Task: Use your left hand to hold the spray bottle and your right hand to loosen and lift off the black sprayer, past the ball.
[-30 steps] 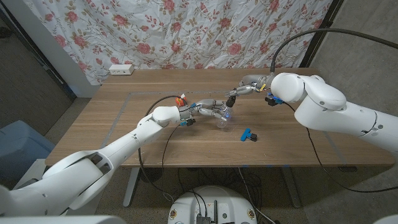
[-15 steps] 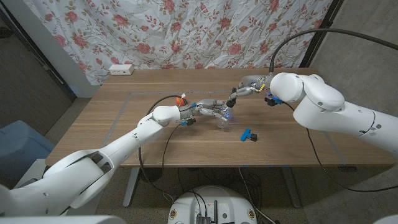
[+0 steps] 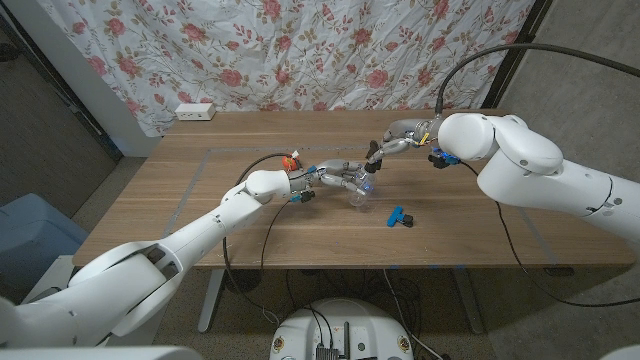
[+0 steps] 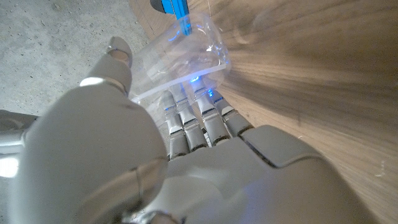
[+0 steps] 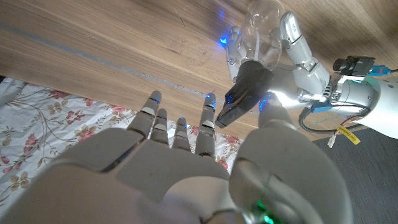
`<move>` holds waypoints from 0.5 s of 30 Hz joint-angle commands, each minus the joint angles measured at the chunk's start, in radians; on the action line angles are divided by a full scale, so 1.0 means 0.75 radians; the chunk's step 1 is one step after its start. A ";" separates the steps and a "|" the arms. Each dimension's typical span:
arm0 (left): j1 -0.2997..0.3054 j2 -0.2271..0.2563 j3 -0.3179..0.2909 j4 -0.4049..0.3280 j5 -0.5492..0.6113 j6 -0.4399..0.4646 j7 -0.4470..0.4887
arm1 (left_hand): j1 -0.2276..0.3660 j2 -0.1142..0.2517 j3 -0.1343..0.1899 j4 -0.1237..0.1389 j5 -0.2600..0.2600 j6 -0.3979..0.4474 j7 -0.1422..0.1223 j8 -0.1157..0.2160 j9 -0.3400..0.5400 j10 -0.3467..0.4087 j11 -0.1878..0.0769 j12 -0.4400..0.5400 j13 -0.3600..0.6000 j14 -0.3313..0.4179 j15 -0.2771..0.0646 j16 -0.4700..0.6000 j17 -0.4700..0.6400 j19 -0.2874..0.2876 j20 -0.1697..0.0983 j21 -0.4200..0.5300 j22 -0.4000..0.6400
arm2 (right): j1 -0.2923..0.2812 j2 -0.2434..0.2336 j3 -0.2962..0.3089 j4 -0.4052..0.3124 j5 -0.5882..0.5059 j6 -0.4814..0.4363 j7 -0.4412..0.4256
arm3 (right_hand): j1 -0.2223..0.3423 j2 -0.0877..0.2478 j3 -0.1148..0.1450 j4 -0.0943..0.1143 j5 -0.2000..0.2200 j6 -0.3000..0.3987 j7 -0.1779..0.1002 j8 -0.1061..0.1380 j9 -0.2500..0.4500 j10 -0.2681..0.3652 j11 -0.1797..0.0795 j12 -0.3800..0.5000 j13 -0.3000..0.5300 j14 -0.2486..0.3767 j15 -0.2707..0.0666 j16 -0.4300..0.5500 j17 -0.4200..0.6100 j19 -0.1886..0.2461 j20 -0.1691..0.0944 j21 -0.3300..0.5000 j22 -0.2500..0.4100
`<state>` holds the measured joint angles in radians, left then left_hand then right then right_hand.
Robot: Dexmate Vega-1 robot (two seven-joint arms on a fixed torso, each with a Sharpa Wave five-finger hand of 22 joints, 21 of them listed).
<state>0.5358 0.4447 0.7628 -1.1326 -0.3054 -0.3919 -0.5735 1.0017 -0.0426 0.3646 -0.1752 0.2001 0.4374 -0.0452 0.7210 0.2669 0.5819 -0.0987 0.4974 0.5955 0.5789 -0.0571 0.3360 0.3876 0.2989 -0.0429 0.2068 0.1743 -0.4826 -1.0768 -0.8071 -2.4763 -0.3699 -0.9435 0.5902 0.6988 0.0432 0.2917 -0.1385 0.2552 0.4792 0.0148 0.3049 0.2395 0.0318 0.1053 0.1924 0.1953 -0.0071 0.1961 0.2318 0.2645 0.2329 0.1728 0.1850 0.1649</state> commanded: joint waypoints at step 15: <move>0.016 0.012 0.002 -0.040 0.000 0.031 0.012 | -0.015 0.200 0.022 0.008 0.004 0.027 -0.025 0.127 0.001 0.097 -0.086 -0.001 0.011 0.016 -0.170 -0.008 0.004 0.014 -0.054 -0.003 0.005 | -0.126 -0.037 0.153 -0.007 0.188 0.064 -0.155 | 0.165 0.056 0.083 -0.057 0.044 0.041 -0.143 0.004 0.016 0.009 -0.037 0.015 0.004 0.019 -0.050 -0.002 -0.006 0.009 -0.053 0.005 0.004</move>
<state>0.5471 0.4535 0.7628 -1.1571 -0.3060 -0.3764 -0.5655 1.0017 -0.0427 0.3675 -0.1781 0.1999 0.4356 -0.0470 0.7210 0.2660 0.5825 -0.0981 0.4884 0.6004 0.5790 -0.0571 0.3360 0.3874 0.2989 -0.0429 0.2068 0.1743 -0.5469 -1.0950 -0.7302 -2.4839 -0.2864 -0.9112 0.5178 0.8056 0.0818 0.3438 -0.1811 0.2824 0.5064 -0.0720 0.3049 0.2486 0.0421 0.0829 0.2003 0.1954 0.0074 0.1603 0.2318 0.2598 0.2372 0.1408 0.1850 0.1649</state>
